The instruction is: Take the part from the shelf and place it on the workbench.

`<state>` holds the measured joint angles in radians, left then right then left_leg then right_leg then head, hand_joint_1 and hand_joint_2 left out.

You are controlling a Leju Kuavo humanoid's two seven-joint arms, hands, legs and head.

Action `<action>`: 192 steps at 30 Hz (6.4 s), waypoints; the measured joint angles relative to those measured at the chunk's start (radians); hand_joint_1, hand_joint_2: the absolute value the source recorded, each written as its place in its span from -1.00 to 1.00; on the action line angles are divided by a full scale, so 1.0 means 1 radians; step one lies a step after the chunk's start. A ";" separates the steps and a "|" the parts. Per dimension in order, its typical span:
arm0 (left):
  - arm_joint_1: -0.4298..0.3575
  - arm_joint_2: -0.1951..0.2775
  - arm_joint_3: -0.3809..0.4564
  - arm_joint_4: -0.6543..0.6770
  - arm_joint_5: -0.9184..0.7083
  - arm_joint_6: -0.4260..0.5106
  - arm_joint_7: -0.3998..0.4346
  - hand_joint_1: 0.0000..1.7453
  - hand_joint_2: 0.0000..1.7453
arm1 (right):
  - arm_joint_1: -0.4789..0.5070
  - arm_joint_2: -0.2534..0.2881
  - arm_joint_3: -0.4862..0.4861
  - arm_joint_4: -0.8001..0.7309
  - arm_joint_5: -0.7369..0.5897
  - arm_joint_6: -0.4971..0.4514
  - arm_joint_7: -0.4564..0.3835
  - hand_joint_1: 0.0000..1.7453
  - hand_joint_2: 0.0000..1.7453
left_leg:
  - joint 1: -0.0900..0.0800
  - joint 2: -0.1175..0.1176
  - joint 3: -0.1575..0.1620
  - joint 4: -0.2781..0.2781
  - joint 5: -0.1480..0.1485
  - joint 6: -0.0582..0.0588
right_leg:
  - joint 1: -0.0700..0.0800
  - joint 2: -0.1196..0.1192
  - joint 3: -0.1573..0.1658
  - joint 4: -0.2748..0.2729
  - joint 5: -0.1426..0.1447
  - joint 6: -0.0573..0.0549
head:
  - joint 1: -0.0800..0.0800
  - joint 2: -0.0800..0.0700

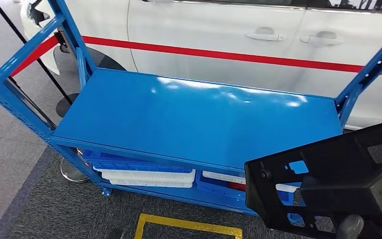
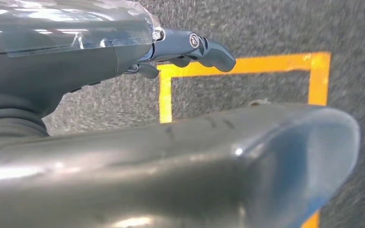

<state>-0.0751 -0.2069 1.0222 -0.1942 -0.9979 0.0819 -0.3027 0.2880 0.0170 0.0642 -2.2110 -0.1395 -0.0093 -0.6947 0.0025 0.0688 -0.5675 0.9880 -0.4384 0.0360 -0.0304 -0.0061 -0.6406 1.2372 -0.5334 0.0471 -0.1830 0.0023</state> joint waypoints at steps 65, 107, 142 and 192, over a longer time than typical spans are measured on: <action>-0.007 0.004 0.139 -0.002 0.106 0.114 0.009 -1.00 -1.00 | 0.124 0.208 -0.217 0.195 0.162 0.005 0.001 1.00 1.00 | -0.015 0.045 0.021 0.012 -0.023 -0.021 | 0.005 -0.076 0.149 -0.201 0.014 -0.014 | 0.001 0.000; -0.022 -0.044 0.240 -0.002 0.175 0.296 0.039 -1.00 -1.00 | -0.158 0.175 0.050 0.429 0.183 -0.113 0.024 1.00 1.00 | 0.002 -0.069 -0.030 0.213 -0.131 -0.044 | 0.022 0.069 0.050 -0.225 0.092 -0.076 | 0.000 0.000; -0.015 -0.035 0.238 -0.002 0.156 0.193 0.005 -1.00 -1.00 | -0.120 0.118 0.052 0.429 0.178 -0.138 0.030 1.00 1.00 | 0.016 -0.145 0.029 0.039 -0.058 -0.042 | 0.020 0.130 0.045 -0.212 0.083 -0.043 | 0.001 0.000; -0.008 0.098 0.162 -0.004 0.041 -0.041 -0.121 -1.00 -1.00 | 0.045 0.096 -0.117 0.317 0.191 -0.114 0.001 1.00 1.00 | 0.006 0.008 0.047 0.068 -0.110 -0.052 | 0.026 -0.011 0.064 -0.235 0.082 -0.061 | 0.002 0.000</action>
<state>-0.0827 -0.1093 1.1838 -0.1978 -0.9573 0.0409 -0.4235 0.3330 0.1132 -0.0524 -1.8942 0.0512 -0.1237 -0.6940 0.0080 0.0767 -0.5207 1.0562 -0.5484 -0.0155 -0.0047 -0.0168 -0.5765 1.0026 -0.4512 -0.0138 -0.1814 0.0021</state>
